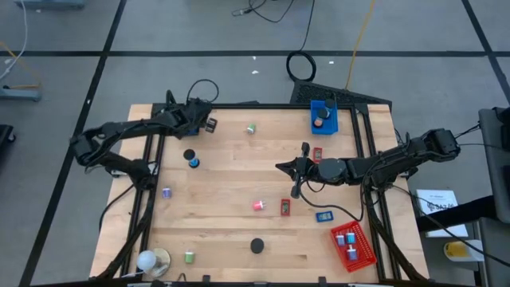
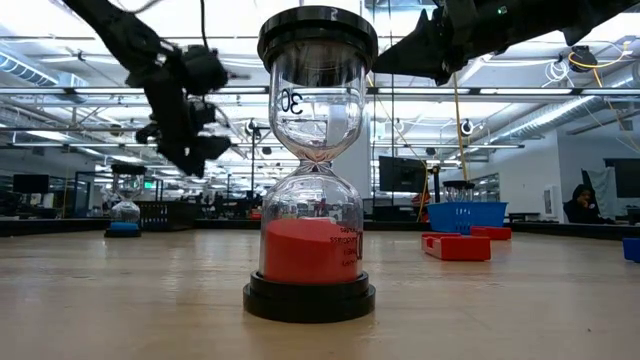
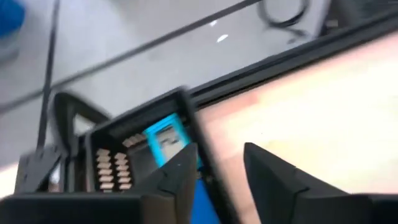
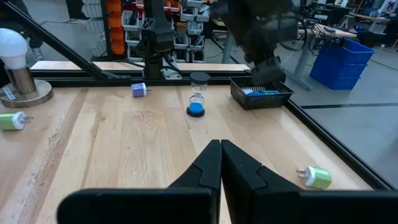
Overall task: Pick & Place Office items
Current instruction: Put the bottom green charger adapter into the red basket
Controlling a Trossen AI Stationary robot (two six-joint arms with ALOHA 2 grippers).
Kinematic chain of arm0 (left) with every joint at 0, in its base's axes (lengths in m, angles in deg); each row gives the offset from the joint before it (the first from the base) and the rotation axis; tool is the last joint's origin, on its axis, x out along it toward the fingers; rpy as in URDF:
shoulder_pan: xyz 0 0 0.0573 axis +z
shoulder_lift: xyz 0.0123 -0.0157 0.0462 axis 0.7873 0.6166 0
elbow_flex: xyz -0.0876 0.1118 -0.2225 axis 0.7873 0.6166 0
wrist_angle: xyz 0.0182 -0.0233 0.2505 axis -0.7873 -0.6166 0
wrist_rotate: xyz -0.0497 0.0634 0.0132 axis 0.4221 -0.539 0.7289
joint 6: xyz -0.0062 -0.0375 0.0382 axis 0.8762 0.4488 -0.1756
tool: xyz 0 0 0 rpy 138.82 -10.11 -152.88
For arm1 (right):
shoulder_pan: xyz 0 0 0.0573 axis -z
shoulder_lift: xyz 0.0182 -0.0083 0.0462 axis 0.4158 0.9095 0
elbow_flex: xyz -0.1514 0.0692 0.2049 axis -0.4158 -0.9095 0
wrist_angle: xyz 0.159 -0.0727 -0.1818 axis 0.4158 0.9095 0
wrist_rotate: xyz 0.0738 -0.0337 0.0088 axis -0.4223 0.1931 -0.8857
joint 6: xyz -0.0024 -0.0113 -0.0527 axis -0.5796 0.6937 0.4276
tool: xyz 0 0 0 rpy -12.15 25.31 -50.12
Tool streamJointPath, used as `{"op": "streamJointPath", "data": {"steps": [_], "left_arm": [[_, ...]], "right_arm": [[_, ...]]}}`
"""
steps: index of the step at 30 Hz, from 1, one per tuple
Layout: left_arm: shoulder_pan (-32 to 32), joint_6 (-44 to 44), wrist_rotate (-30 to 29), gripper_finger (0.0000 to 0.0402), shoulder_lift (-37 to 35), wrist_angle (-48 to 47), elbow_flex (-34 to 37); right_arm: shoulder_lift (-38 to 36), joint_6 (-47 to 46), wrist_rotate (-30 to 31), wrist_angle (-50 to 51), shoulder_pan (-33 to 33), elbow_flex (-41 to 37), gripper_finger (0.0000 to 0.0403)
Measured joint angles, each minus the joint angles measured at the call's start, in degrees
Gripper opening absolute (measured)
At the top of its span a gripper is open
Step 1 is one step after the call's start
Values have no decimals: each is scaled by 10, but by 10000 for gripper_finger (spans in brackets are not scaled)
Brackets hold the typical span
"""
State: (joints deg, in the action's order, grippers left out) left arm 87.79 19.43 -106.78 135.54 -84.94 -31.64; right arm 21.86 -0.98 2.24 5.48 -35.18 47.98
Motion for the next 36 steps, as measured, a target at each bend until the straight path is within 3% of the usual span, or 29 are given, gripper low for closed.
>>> {"op": "streamJointPath", "data": {"steps": [6, 10, 14, 17, 21, 26, 29, 36], "left_arm": [[-108, -44, 2, 72, -51, 54, 27], [-182, -68, 9, 37, -68, 166, 79], [-241, -95, 67, 7, -74, 305, 136], [-275, -111, 133, 8, -74, 388, 170], [-295, -81, 201, 31, -72, 414, 179], [-337, -102, 212, 21, -72, 453, 200], [-370, -121, 212, 5, -72, 526, 239], [-436, -142, 211, 16, -72, 695, 337]], "right_arm": [[0, 0, 0, 0, 0, 0, 0], [0, 0, 0, 0, 0, 0, 1], [0, 0, 0, 0, 0, 0, 1], [0, 0, 0, 0, 0, 0, 1], [0, 0, 1, -1, 0, 0, 3], [0, 0, 1, -2, 0, 0, 4], [0, 0, 1, -2, 0, 0, 4], [0, 0, 1, -8, 0, 0, 4]]}}
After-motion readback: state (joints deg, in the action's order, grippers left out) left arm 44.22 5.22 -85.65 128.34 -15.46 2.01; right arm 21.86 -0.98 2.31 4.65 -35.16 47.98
